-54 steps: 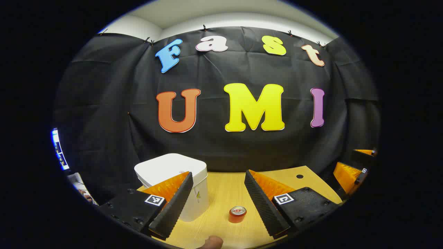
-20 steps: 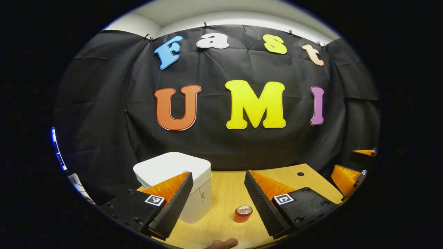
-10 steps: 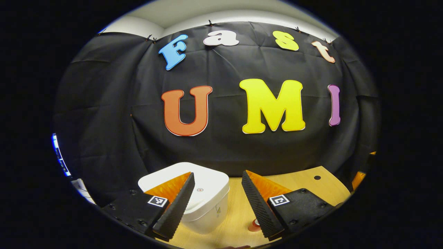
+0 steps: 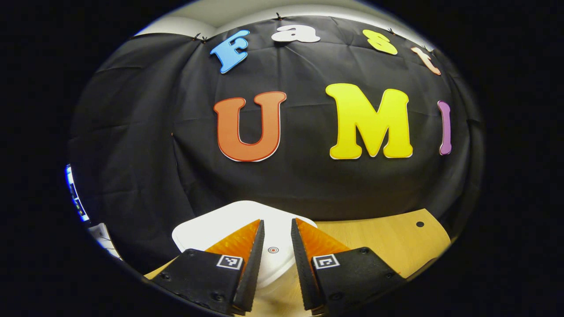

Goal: Press the lid of the desktop garbage bin to open it, pick up the crumpled paper on the desktop and throw it into the bin, then pick up the pop can on the desktop and drop it into the bin, and finally close the garbage bin lid.

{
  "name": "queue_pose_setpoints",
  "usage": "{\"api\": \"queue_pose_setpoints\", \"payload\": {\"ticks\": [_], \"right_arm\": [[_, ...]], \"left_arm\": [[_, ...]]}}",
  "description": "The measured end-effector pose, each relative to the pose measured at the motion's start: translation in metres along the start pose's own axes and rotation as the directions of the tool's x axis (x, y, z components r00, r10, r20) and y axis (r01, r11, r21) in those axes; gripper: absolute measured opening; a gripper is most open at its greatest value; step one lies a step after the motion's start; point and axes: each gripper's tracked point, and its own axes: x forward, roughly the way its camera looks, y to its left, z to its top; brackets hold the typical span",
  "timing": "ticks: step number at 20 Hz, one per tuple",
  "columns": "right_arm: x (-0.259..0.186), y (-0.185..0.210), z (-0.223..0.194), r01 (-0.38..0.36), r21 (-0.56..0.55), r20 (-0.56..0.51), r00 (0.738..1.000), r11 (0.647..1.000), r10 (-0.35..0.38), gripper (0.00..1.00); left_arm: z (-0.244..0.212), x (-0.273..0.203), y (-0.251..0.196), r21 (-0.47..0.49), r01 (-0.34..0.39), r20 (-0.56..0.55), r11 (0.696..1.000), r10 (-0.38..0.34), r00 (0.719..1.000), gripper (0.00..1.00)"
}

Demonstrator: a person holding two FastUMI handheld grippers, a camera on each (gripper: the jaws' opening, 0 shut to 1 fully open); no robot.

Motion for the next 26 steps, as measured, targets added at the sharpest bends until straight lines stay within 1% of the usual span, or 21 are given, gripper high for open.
{"api": "queue_pose_setpoints", "payload": {"ticks": [3,5,6,7,8,9,11,14,17,21,22,24,25,26], "right_arm": [[0.005,-0.001,-0.001,0.004,-0.005,-0.005,1.0,1.0,-0.004,0.94],[0.009,-0.001,0.0,0.008,0.002,-0.001,1.0,1.0,-0.008,0.94],[0.011,0.0,-0.004,0.007,0.002,-0.009,1.0,1.0,-0.007,0.94],[0.012,-0.001,-0.007,0.01,0.003,-0.019,1.0,1.0,-0.01,0.94],[0.014,-0.002,-0.009,0.01,0.007,-0.025,1.0,1.0,-0.01,0.94],[0.014,-0.004,-0.01,0.011,0.012,-0.028,1.0,1.0,-0.01,0.94],[0.017,-0.007,-0.014,0.013,0.016,-0.038,0.999,1.0,-0.013,0.94],[0.021,-0.007,-0.023,0.008,0.027,-0.065,0.998,1.0,-0.006,0.94],[0.022,-0.008,-0.027,0.0,0.032,-0.077,0.997,0.999,0.003,0.94],[0.022,-0.015,-0.029,0.001,0.049,-0.078,0.997,0.999,0.003,0.94],[0.021,-0.018,-0.032,0.003,0.053,-0.084,0.996,0.999,0.001,0.94],[0.02,-0.024,-0.037,0.008,0.064,-0.098,0.995,0.998,-0.002,0.94],[0.019,-0.028,-0.038,0.013,0.068,-0.104,0.995,0.998,-0.006,0.94],[0.018,-0.032,-0.039,0.019,0.075,-0.105,0.994,0.997,-0.011,0.94]], "left_arm": [[-0.008,0.006,0.009,0.023,-0.049,-0.039,0.999,0.049,0.998,0.28],[-0.014,0.01,0.008,0.005,-0.042,-0.059,0.999,0.042,0.997,0.21],[-0.021,0.013,0.01,-0.012,-0.049,-0.083,0.999,0.048,0.995,0.2],[-0.03,0.014,0.012,-0.025,-0.06,-0.117,0.998,0.057,0.991,0.16],[-0.038,0.013,0.014,-0.041,-0.073,-0.146,0.997,0.066,0.987,0.14],[-0.033,0.012,0.014,-0.047,-0.076,-0.123,0.996,0.07,0.99,0.09],[-0.038,0.01,0.012,-0.049,-0.074,-0.144,0.996,0.066,0.987,0.04],[-0.042,0.01,0.011,-0.079,-0.087,-0.149,0.993,0.075,0.986,0.04],[-0.044,0.011,0.011,-0.052,-0.092,-0.167,0.994,0.083,0.982,0.04],[-0.041,0.009,0.012,-0.071,-0.089,-0.155,0.993,0.077,0.985,0.04],[-0.039,0.009,0.012,-0.063,-0.094,-0.15,0.994,0.084,0.985,0.04],[-0.032,0.008,0.014,-0.01,-0.11,-0.142,0.994,0.107,0.984,0.04],[-0.031,0.003,0.015,-0.027,-0.12,-0.164,0.992,0.114,0.98,0.03],[-0.025,-0.003,0.011,-0.063,-0.118,-0.158,0.991,0.107,0.982,0.03]]}}
